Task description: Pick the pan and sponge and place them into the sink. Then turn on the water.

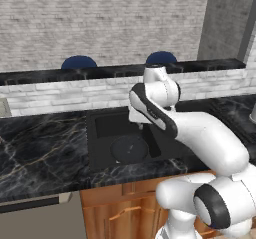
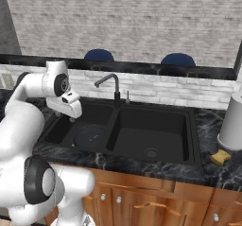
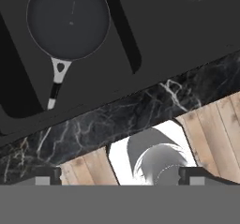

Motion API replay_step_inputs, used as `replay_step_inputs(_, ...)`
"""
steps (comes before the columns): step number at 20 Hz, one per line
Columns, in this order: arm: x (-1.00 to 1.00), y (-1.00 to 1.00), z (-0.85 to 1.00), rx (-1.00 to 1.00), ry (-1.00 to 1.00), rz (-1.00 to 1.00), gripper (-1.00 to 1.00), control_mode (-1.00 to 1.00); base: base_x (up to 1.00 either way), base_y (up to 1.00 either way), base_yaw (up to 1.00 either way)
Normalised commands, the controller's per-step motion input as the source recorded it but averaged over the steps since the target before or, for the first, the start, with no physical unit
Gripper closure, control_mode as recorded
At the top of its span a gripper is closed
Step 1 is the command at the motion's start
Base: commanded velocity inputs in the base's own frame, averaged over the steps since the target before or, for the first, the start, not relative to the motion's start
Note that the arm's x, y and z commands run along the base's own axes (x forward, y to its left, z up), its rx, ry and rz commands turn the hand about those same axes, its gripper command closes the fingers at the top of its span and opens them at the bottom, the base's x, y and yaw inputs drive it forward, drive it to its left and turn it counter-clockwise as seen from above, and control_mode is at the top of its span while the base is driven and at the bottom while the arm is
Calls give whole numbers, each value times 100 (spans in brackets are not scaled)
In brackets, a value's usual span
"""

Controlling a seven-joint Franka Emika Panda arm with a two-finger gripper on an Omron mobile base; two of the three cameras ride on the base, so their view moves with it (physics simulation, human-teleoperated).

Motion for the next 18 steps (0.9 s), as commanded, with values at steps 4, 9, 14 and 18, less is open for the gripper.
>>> replay_step_inputs(4, -51, -100, 52, -3, -2, 1, -100, -100, 0, 0, 0)
replay_step_inputs(9, -34, -100, 37, -6, 0, 0, -100, -100, 0, 0, 0)
replay_step_inputs(14, -24, -100, 8, -7, 0, 0, -100, -100, 0, 0, 0)
replay_step_inputs(18, -3, -100, 0, -6, 0, 0, -100, -100, 0, 0, 0)
